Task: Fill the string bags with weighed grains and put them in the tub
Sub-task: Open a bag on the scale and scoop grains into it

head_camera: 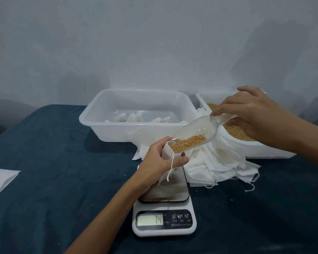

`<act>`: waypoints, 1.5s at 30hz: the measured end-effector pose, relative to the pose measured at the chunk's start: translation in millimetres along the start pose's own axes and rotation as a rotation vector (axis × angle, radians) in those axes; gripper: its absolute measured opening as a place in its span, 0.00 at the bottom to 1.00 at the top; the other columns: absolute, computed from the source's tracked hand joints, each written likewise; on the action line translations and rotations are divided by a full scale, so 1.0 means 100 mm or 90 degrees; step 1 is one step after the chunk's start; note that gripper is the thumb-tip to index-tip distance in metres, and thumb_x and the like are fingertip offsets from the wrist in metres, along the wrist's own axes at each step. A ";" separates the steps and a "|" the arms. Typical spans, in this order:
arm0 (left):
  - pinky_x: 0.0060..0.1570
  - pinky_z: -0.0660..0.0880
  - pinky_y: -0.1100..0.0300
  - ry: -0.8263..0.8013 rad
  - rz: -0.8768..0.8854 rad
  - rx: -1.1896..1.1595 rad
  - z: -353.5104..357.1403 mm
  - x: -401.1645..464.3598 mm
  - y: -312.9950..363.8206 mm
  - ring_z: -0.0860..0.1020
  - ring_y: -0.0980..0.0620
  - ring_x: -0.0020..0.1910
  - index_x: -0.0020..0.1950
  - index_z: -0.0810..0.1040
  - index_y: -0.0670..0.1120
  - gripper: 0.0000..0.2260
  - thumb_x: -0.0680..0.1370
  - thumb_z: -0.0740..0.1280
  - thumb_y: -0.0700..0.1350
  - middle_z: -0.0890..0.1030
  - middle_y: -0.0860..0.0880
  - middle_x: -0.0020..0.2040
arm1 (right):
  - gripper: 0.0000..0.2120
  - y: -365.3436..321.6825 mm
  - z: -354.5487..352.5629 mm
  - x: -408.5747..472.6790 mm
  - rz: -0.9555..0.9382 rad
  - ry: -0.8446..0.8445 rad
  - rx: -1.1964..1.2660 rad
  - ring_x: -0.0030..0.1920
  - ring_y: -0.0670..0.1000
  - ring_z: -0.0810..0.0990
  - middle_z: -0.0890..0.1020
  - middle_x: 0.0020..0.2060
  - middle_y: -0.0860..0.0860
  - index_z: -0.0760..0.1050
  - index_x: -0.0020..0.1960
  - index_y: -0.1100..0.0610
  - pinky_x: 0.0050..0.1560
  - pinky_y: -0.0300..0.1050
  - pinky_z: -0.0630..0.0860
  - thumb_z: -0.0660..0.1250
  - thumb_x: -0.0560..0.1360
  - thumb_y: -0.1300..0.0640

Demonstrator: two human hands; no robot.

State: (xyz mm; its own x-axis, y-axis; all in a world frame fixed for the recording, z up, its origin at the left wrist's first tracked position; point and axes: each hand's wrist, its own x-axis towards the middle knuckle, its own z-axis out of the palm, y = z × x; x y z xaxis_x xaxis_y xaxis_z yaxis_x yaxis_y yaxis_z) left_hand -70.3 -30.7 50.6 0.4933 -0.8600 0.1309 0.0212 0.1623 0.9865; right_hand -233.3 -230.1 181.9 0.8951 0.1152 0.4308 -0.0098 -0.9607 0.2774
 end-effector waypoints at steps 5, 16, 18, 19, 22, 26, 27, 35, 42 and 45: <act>0.53 0.82 0.59 -0.003 0.006 -0.006 0.00 0.00 0.00 0.85 0.47 0.56 0.62 0.80 0.46 0.18 0.75 0.78 0.36 0.86 0.44 0.58 | 0.19 0.01 -0.01 0.01 -0.005 0.005 -0.009 0.52 0.58 0.83 0.85 0.50 0.50 0.83 0.56 0.55 0.69 0.63 0.66 0.77 0.68 0.69; 0.59 0.82 0.53 0.005 0.000 -0.002 -0.01 0.02 -0.02 0.86 0.50 0.53 0.61 0.80 0.47 0.18 0.74 0.79 0.37 0.86 0.47 0.59 | 0.19 0.02 0.00 0.01 -0.005 -0.005 -0.011 0.52 0.57 0.82 0.84 0.51 0.49 0.83 0.57 0.54 0.70 0.63 0.66 0.77 0.70 0.68; 0.60 0.82 0.52 0.006 -0.003 -0.003 -0.01 0.01 -0.02 0.86 0.49 0.55 0.61 0.80 0.47 0.18 0.74 0.79 0.38 0.86 0.47 0.59 | 0.19 0.01 0.01 0.01 -0.001 -0.006 -0.010 0.53 0.57 0.83 0.84 0.51 0.49 0.83 0.57 0.53 0.70 0.63 0.66 0.77 0.70 0.68; 0.60 0.82 0.52 0.006 -0.003 -0.005 -0.01 0.01 -0.02 0.86 0.49 0.55 0.61 0.80 0.47 0.18 0.74 0.79 0.38 0.86 0.48 0.59 | 0.19 0.02 0.01 0.01 0.000 -0.005 -0.010 0.53 0.57 0.83 0.84 0.51 0.49 0.83 0.57 0.53 0.70 0.63 0.66 0.77 0.70 0.68; 0.56 0.82 0.58 0.005 0.004 -0.003 -0.01 0.01 -0.01 0.86 0.49 0.55 0.59 0.81 0.48 0.17 0.74 0.79 0.38 0.86 0.49 0.57 | 0.19 0.02 0.01 0.00 -0.002 0.004 -0.013 0.52 0.58 0.83 0.84 0.51 0.50 0.83 0.57 0.54 0.70 0.63 0.66 0.77 0.69 0.68; 0.50 0.80 0.64 0.011 0.008 0.001 -0.01 0.01 -0.01 0.86 0.51 0.53 0.58 0.81 0.48 0.16 0.73 0.79 0.37 0.87 0.55 0.55 | 0.19 0.02 0.03 0.00 -0.004 0.010 -0.016 0.52 0.58 0.83 0.84 0.51 0.51 0.83 0.57 0.54 0.69 0.63 0.66 0.77 0.69 0.68; 0.49 0.79 0.65 0.013 0.009 0.004 -0.01 0.01 -0.01 0.86 0.52 0.52 0.58 0.81 0.47 0.16 0.73 0.79 0.37 0.87 0.56 0.54 | 0.20 0.02 0.03 0.00 -0.003 0.010 -0.016 0.52 0.58 0.83 0.84 0.51 0.51 0.83 0.57 0.54 0.70 0.62 0.66 0.77 0.69 0.68; 0.52 0.80 0.62 0.015 0.024 0.018 -0.02 0.01 -0.01 0.86 0.51 0.54 0.58 0.83 0.52 0.17 0.73 0.80 0.39 0.85 0.50 0.60 | 0.19 0.03 0.04 -0.01 -0.003 0.006 -0.012 0.52 0.57 0.83 0.84 0.51 0.49 0.83 0.57 0.53 0.70 0.62 0.65 0.77 0.69 0.68; 0.56 0.81 0.61 0.010 0.026 0.019 -0.03 0.01 -0.01 0.86 0.52 0.56 0.58 0.83 0.55 0.18 0.73 0.80 0.39 0.84 0.55 0.60 | 0.19 0.02 0.03 0.01 -0.005 0.005 -0.014 0.53 0.57 0.82 0.84 0.51 0.49 0.82 0.58 0.53 0.71 0.61 0.64 0.77 0.70 0.67; 0.59 0.81 0.59 0.012 0.024 0.022 -0.03 0.01 -0.02 0.86 0.51 0.57 0.58 0.83 0.55 0.18 0.73 0.81 0.40 0.84 0.55 0.61 | 0.19 0.01 0.02 0.01 -0.007 0.005 -0.017 0.53 0.57 0.82 0.84 0.51 0.49 0.82 0.58 0.52 0.72 0.60 0.63 0.77 0.70 0.67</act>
State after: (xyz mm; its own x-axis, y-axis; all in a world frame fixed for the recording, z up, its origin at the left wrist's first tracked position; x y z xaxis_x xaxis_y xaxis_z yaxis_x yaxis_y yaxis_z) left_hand -67.1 -30.5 48.9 0.5089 -0.8445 0.1669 -0.0280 0.1776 0.9837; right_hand -231.3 -231.4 181.5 0.8919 0.1276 0.4339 -0.0122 -0.9523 0.3050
